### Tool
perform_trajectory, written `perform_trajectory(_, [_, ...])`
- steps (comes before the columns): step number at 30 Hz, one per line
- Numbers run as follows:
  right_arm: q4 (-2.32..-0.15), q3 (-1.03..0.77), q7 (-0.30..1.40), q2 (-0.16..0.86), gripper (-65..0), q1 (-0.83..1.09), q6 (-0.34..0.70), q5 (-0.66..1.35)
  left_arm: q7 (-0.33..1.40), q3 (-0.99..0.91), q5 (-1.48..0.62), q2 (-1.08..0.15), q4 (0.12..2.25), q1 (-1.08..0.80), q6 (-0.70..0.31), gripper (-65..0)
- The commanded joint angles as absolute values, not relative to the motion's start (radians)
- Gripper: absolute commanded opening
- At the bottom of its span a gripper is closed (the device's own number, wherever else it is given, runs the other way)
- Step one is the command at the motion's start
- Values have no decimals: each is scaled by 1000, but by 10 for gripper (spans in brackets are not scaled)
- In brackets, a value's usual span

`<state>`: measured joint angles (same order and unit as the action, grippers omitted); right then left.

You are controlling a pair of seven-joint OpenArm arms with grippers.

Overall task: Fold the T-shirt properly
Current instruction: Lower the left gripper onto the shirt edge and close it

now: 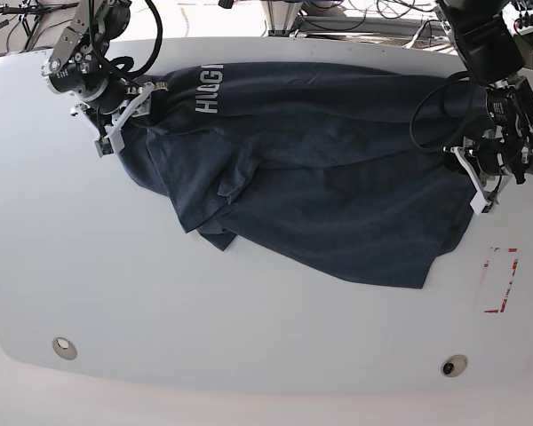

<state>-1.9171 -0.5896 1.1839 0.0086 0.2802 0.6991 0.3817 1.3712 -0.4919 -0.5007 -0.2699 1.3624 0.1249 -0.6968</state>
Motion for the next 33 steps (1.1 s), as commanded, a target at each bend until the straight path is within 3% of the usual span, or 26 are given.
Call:
perform_trajectory(1, [-1908, -593, 1170, 15, -352, 275, 698, 395, 1362, -479, -513, -288, 1383, 140, -698, -626])
perform_trajectory(9, [-1899, -595, 1170, 15, -352, 265, 698, 395, 1368, -467, -513, -323, 1508, 139, -698, -625])
perform_trajectory(12, [-1900, -595, 1170, 15, -352, 262, 698, 395, 1396, -469, -515, -338, 1555, 130, -698, -587])
perform_trajectory(20, [-1902, -593, 1173, 15, -352, 251, 698, 395, 1396, -555, -518, -371, 1636, 70, -698, -272])
perform_trajectory(22, [-1902, -593, 1173, 15, -352, 251, 698, 395, 1396, -585, -518, -371, 1638, 48, -698, -229])
perform_trajectory(33, [-1900, -593, 1173, 15, -352, 246, 698, 395, 1396, -608, -544, -366, 1538, -2, -698, -218])
